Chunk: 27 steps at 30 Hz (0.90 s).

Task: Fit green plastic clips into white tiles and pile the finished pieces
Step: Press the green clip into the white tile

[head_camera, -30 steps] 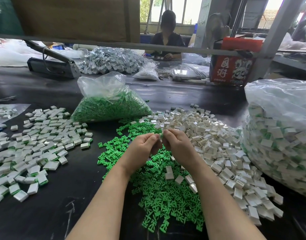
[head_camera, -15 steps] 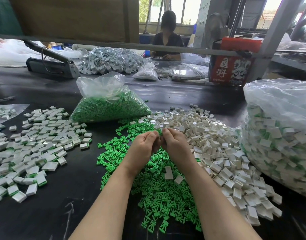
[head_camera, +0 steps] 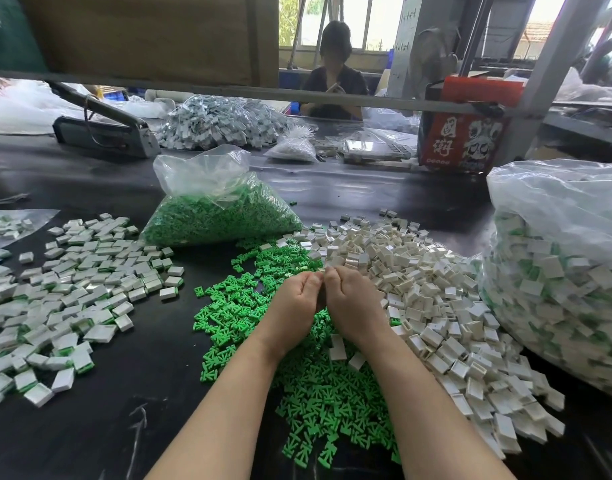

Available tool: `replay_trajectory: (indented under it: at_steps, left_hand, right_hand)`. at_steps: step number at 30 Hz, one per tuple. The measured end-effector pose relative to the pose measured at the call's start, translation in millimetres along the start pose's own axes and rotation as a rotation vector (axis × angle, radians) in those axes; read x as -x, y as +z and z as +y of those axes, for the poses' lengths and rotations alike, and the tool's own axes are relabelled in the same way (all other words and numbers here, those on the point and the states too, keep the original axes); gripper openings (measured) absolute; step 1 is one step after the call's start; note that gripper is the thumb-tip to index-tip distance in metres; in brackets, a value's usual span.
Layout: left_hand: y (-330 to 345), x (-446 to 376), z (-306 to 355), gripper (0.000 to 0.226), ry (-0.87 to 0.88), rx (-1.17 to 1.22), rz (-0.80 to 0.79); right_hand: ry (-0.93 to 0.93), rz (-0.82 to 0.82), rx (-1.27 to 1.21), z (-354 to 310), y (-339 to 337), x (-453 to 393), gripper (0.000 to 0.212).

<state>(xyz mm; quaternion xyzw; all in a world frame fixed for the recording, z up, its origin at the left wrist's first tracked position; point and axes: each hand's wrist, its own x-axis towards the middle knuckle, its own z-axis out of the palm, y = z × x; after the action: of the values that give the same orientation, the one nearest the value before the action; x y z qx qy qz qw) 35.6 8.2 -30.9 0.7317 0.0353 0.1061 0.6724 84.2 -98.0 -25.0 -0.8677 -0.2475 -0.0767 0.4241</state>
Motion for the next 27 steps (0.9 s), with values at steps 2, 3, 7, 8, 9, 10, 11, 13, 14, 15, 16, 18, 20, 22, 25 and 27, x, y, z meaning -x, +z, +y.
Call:
replay_trajectory:
  at_steps: [2,3,7,8,9,10,11,13,14,15,16,18,20,22,25,27]
  left_hand:
    - [0.5,-0.4,0.2,0.033,0.008,-0.026,0.011]
    - [0.5,-0.3,1.0,0.033,0.012,-0.037,0.022]
    - [1.1,-0.9,0.1,0.034,0.044,-0.082,0.055]
    - [1.6,-1.3,-0.4,0.035,0.050,-0.091,0.065]
    - [2.1,-1.1,-0.8,0.036,0.053,-0.092,0.070]
    - [2.8,-1.1,-0.7,0.036,0.051,-0.089,0.074]
    - [2.9,-0.7,-0.4,0.035,0.044,-0.081,0.071]
    - [1.0,0.0,0.4,0.034,0.006,-0.044,0.036]
    - [-1.0,0.4,1.0,0.033,-0.021,-0.018,0.009]
    - [-3.7,0.8,1.5,0.033,-0.049,0.015,-0.020]
    - [-6.4,0.9,1.9,0.032,-0.072,0.050,-0.046]
    - [-11.3,1.9,3.2,0.033,-0.102,0.105,-0.090]
    - [-13.7,2.4,4.8,0.036,-0.104,0.109,-0.128]
    - [-13.3,2.5,6.0,0.041,-0.093,0.065,-0.171]
    - [-11.3,2.1,5.6,0.041,-0.069,0.029,-0.164]
    - [-11.0,2.2,3.8,0.038,-0.056,0.057,-0.129]
  right_hand:
    - [-0.019,-0.011,0.032,-1.4,0.2,0.2,0.040]
    - [-0.030,-0.015,0.036,-2.9,0.6,0.9,0.040]
    - [-0.034,-0.020,0.059,-7.3,2.1,3.0,0.044]
    - [-0.032,-0.019,0.084,-7.5,2.8,2.5,0.046]
    - [-0.031,-0.019,0.116,-7.6,3.4,2.1,0.047]
    - [-0.033,-0.020,0.149,-7.7,3.8,1.8,0.048]
    - [-0.036,-0.020,0.173,-8.1,3.8,1.7,0.048]
    - [-0.039,-0.018,0.192,-8.5,3.4,2.0,0.045]
    - [-0.039,-0.017,0.196,-8.7,2.9,2.4,0.045]
    - [-0.042,-0.017,0.201,-8.9,2.5,2.8,0.045]
    - [-0.048,-0.018,0.206,-8.6,2.0,3.0,0.045]
    - [-0.062,-0.024,0.210,-7.7,1.4,2.2,0.045]
    - [-0.072,-0.026,0.200,-6.4,1.3,1.9,0.046]
    - [-0.068,-0.029,0.199,-5.7,1.7,2.3,0.047]
    - [-0.057,-0.040,0.190,-7.0,2.9,3.3,0.047]
    - [-0.036,-0.036,0.138,-8.2,2.9,2.1,0.045]
